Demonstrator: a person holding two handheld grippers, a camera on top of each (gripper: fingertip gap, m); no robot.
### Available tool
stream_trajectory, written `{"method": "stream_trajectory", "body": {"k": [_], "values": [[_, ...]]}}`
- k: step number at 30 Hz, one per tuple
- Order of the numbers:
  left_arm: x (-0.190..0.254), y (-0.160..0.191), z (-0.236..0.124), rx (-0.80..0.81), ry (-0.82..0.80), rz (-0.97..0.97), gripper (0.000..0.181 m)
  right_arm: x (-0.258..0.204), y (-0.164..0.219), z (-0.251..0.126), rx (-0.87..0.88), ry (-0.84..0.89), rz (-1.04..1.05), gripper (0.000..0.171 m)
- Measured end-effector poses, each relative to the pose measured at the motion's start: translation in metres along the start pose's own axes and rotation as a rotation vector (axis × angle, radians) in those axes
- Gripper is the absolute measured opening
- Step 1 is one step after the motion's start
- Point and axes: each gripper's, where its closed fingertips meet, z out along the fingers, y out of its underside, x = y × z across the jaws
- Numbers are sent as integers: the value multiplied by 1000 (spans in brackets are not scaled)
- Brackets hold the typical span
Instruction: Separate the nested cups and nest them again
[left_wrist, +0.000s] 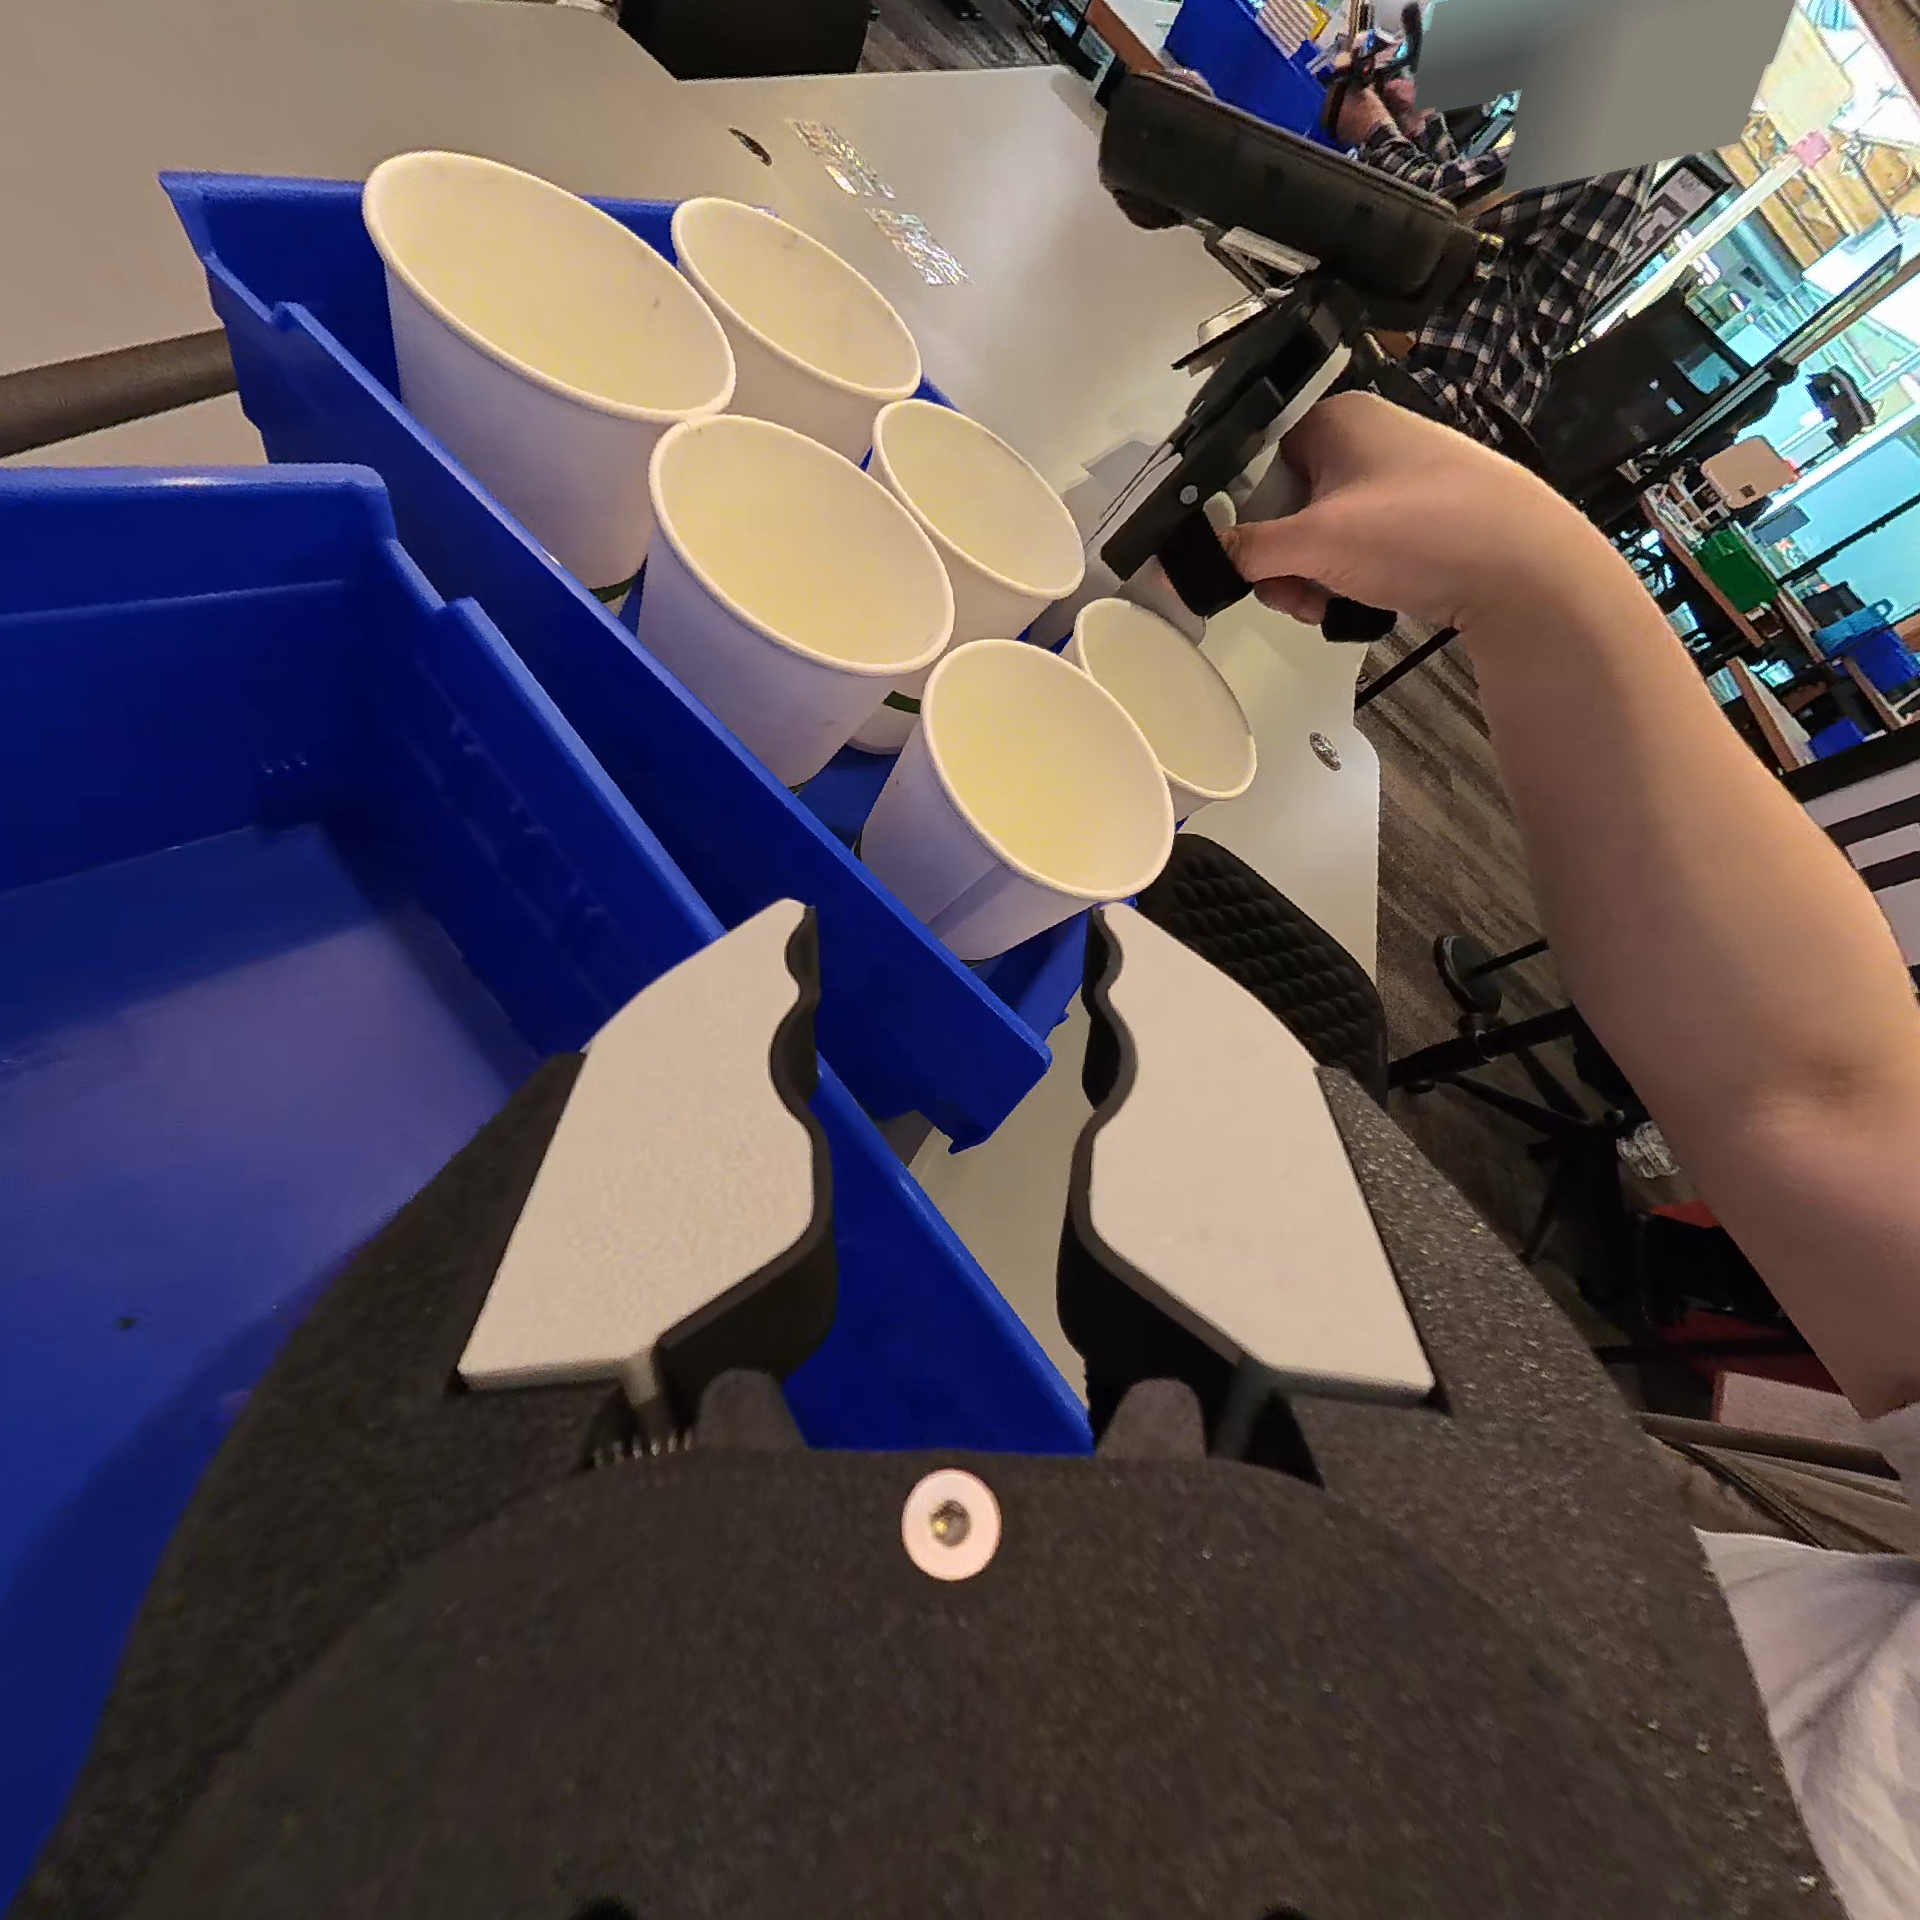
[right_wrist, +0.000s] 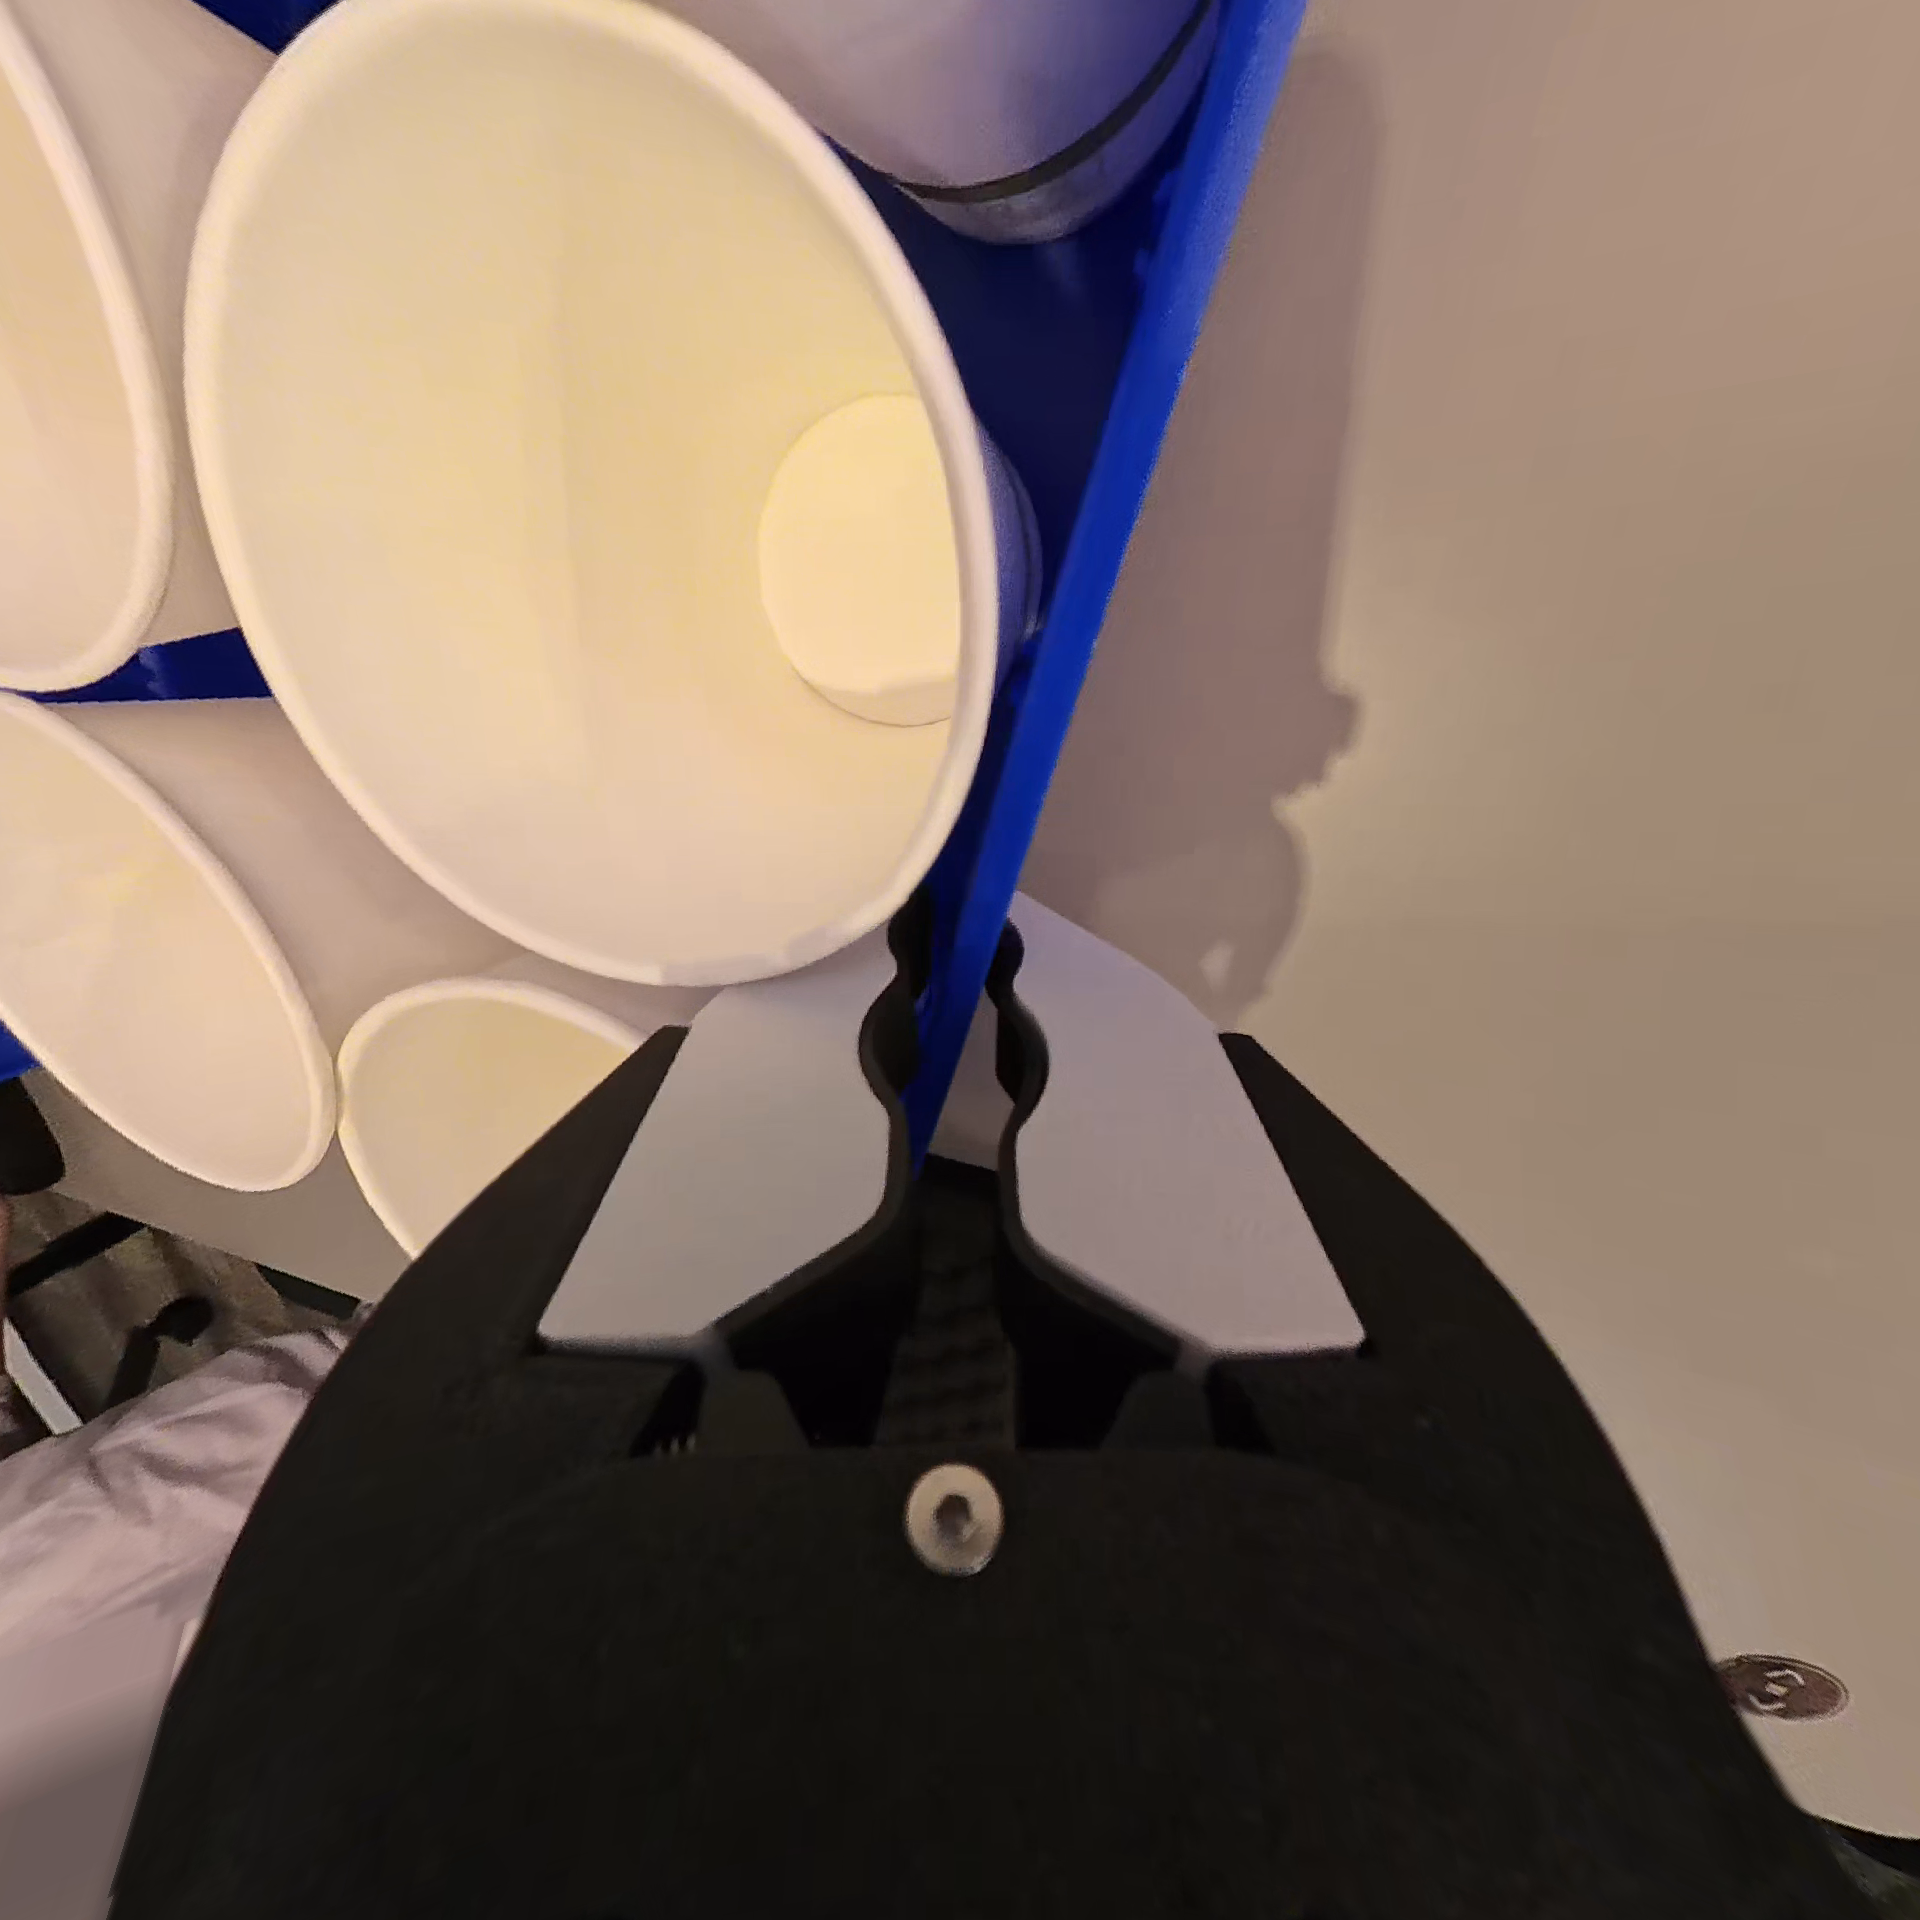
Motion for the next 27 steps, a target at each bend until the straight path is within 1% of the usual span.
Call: {"method": "stream_trajectory", "body": {"k": [5,12,17,20,27], "values": [[0,3,2,-18,-6,-4,48,1,0,2,14,87,-2,8],[1,2,-2,-20,-13,-6,45,3,-1,3,49,165,22,7],[1,-3,-11,-6,-14,-4,45,3,0,3,65,92,19,7],[-1,-9,-20,15,-15,-6,44,7,1,2,60,110,-5,6],[-2,-23,-44,63,8,-26,43,20,-2,-8,75,70,1,6]]}}
